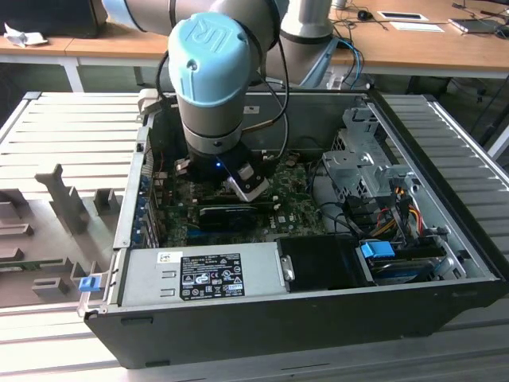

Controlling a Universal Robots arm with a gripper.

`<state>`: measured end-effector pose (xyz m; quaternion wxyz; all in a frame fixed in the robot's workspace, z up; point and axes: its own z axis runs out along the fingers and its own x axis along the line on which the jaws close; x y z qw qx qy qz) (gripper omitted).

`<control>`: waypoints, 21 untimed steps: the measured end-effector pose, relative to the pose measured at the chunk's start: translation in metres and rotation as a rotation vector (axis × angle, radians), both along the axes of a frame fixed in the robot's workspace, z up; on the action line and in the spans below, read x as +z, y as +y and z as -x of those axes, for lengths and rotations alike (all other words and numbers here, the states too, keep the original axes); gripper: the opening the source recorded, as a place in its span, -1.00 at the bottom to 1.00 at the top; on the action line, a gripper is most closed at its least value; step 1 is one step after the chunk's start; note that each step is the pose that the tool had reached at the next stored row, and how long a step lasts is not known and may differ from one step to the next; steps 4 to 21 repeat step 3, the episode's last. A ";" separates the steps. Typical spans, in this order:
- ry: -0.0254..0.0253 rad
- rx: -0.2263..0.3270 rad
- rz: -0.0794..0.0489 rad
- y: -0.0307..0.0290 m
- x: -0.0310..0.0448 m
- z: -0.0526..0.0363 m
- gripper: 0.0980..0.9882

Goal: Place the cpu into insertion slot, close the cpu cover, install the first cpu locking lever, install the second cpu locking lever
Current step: 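Install the second cpu locking lever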

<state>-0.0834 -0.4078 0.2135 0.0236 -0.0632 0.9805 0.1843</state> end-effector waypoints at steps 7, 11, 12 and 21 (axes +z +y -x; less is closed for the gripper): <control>-0.0003 0.000 0.000 0.0000 0.0000 0.0001 -0.98; -0.0003 0.000 0.000 0.0000 0.0000 0.0001 -0.98; -0.0003 0.000 0.000 0.0000 0.0000 0.0001 -0.98; -0.0003 0.000 0.000 0.0000 0.0000 0.0001 -0.98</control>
